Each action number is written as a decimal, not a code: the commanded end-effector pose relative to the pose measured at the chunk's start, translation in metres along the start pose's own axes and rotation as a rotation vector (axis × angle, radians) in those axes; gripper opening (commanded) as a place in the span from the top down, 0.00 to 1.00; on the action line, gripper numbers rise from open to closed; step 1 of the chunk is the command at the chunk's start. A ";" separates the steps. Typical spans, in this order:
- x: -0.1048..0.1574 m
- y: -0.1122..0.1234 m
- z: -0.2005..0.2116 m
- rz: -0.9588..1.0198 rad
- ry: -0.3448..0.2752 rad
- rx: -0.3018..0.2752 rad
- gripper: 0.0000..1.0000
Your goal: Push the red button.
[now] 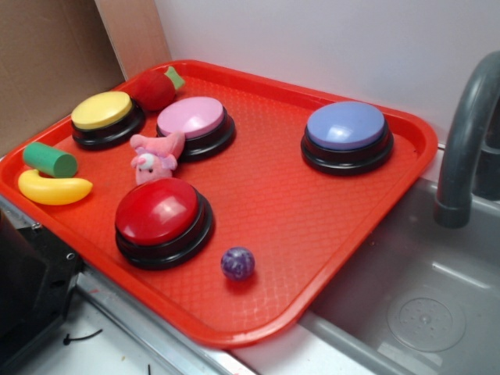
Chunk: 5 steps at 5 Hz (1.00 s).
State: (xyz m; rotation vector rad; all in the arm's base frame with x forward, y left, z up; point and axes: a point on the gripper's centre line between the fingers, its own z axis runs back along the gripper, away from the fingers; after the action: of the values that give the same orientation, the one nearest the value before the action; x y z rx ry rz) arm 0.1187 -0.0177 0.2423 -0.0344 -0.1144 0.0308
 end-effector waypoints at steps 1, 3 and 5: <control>0.000 0.000 0.000 0.000 0.000 0.000 0.00; 0.036 -0.064 -0.061 -0.229 -0.004 0.092 0.00; 0.012 -0.052 -0.114 -0.242 0.025 0.043 0.00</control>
State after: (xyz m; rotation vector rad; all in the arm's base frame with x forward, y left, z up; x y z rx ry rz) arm 0.1443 -0.0697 0.1279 0.0362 -0.0680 -0.2044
